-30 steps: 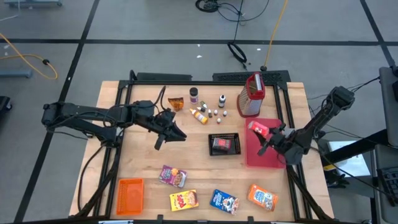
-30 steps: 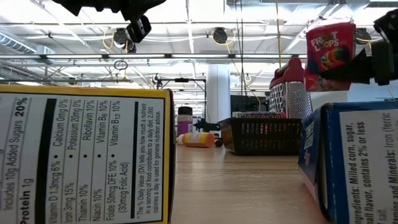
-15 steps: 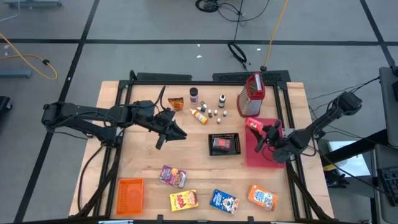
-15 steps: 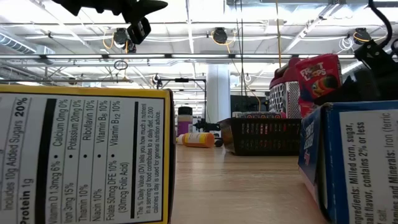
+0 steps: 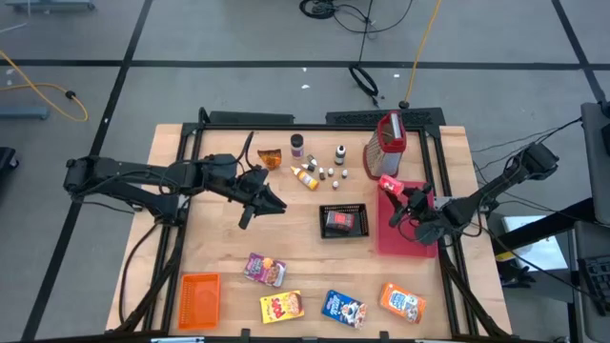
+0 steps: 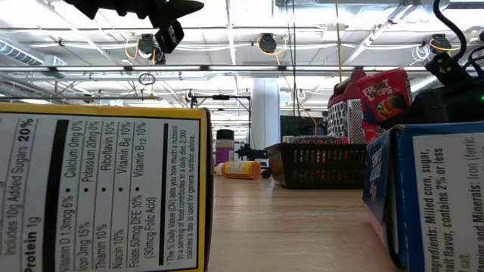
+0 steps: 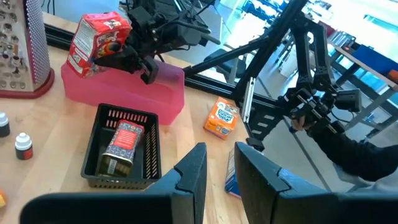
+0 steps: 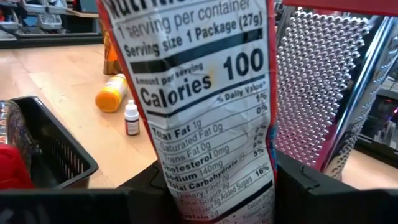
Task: Pick & Place Kitchen Items
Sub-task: Put the red cereal box into the red bin
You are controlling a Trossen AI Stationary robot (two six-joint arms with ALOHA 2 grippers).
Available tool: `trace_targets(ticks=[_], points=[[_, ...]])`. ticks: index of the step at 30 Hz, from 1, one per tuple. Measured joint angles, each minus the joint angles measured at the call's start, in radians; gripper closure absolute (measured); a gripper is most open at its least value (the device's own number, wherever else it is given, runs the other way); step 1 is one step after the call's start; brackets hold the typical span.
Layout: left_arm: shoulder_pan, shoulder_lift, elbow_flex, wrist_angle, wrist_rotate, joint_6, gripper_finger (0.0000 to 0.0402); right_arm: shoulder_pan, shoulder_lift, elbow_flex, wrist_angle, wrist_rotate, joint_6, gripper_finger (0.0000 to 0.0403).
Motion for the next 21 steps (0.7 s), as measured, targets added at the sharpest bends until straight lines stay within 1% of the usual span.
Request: trace_targets(ticks=[4, 7, 10, 14, 17, 19, 21], points=[[0.000, 0.000, 0.000, 0.000, 0.000, -0.001, 0.0320, -0.008, -0.034, 0.012, -0.004, 0.002, -0.039, 0.0258], [0.001, 0.000, 0.000, 0.000, 0.000, -0.001, 0.0320, -0.008, -0.060, 0.047, -0.009, 0.008, -0.152, 0.0260], [0.001, 0.000, 0.000, -0.001, 0.000, -0.002, 0.0320, -0.008, -0.084, 0.074, -0.038, 0.021, -0.206, 0.0256], [0.001, 0.000, 0.000, -0.002, 0.000, -0.002, 0.0320, -0.008, -0.125, 0.087, -0.066, 0.043, -0.206, 0.0258], [0.001, 0.000, 0.000, -0.006, 0.000, -0.003, 0.0320, -0.008, -0.153, 0.089, -0.079, 0.037, -0.211, 0.0260], [0.001, 0.000, 0.000, -0.008, 0.000, -0.008, 0.0320, -0.008, -0.164, 0.092, -0.112, 0.003, -0.173, 0.0257], [0.001, 0.000, 0.000, -0.008, 0.000, -0.013, 0.0320, -0.008, -0.169, 0.097, -0.154, -0.029, -0.096, 0.0256]])
